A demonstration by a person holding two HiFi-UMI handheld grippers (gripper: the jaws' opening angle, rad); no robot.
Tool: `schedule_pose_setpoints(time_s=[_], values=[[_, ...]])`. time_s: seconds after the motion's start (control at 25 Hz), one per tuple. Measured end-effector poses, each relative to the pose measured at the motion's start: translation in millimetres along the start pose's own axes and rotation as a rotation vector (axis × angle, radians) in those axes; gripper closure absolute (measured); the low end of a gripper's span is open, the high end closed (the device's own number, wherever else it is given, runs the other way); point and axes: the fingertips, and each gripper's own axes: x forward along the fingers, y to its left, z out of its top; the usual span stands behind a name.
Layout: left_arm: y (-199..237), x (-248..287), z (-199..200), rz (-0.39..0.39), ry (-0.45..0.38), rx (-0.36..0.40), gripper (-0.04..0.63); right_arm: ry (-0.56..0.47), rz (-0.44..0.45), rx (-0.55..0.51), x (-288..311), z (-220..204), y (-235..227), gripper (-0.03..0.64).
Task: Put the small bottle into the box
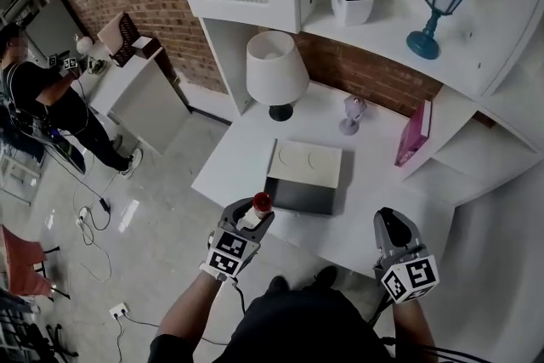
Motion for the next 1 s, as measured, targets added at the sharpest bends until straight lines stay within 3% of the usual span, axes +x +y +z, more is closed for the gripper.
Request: schedule_pose_setpoints(time_s=[0.24, 0.84, 1.0], values=[[-2, 50, -22, -0.033, 0.154, 0.128, 0.391, 0.054, 0.011, 0.045, 15, -19, -32, 0.580], [4, 137, -90, -0.251, 0.461, 0.458, 0.391, 0.130, -0.132, 0.126, 29, -51, -44, 0.588], [7, 151, -106, -0.306, 0.554, 0.586, 0.391, 0.129, -0.166, 0.151, 29, -55, -53, 0.591]])
